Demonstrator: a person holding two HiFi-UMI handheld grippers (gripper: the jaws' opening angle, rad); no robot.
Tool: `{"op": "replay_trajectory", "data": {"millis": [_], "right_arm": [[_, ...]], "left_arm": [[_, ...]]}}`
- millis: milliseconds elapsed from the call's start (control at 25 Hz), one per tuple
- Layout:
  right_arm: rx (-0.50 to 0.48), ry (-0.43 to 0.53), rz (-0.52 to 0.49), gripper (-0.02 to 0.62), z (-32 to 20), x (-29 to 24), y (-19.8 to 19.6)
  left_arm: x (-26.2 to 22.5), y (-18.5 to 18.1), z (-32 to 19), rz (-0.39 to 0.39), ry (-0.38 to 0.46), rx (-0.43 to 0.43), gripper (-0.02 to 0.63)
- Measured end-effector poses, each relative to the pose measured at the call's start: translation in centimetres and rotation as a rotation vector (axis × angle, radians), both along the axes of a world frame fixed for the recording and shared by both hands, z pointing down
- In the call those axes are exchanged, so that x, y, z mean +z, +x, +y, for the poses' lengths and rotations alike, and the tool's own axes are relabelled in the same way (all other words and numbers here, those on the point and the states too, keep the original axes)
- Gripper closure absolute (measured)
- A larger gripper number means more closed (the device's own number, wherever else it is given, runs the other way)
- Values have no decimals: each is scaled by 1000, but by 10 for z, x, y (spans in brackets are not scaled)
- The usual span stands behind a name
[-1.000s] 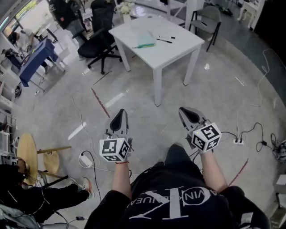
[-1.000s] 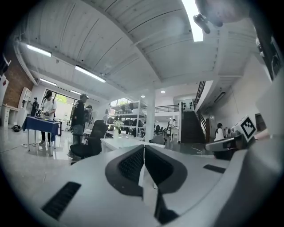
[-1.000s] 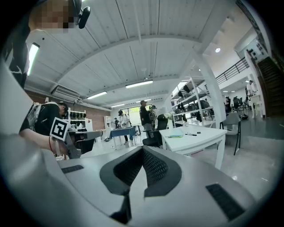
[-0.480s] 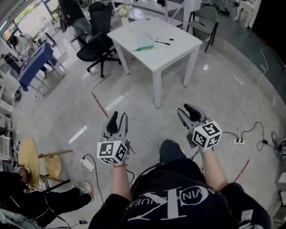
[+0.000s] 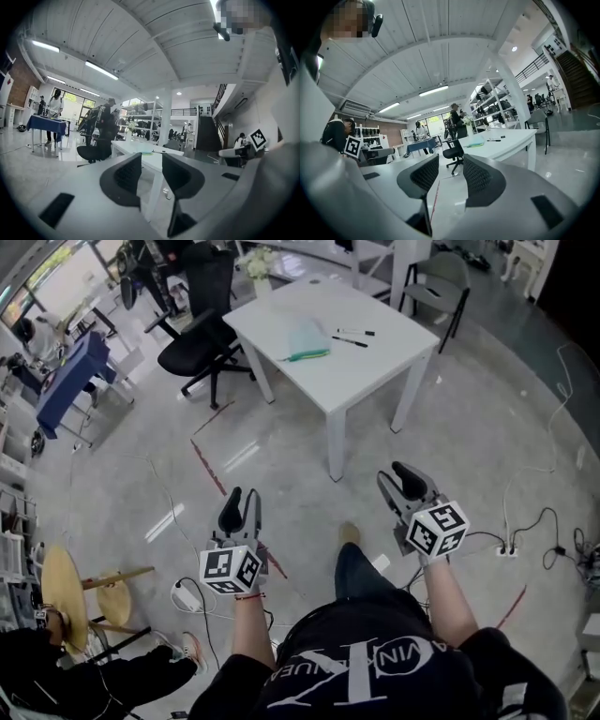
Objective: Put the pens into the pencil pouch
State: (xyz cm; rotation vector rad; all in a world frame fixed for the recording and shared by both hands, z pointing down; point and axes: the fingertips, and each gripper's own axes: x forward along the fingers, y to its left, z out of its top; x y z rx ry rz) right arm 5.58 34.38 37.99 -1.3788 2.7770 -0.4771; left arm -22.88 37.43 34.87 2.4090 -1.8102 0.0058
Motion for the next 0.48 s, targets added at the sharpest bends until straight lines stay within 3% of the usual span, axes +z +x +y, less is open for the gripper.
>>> {"op": "replay_trajectory", "data": {"millis": [480], "right_arm": [[-11, -13, 30, 422, -145, 0, 16]], "left_arm": [[-13, 36, -164, -9, 4, 65, 472]]}}
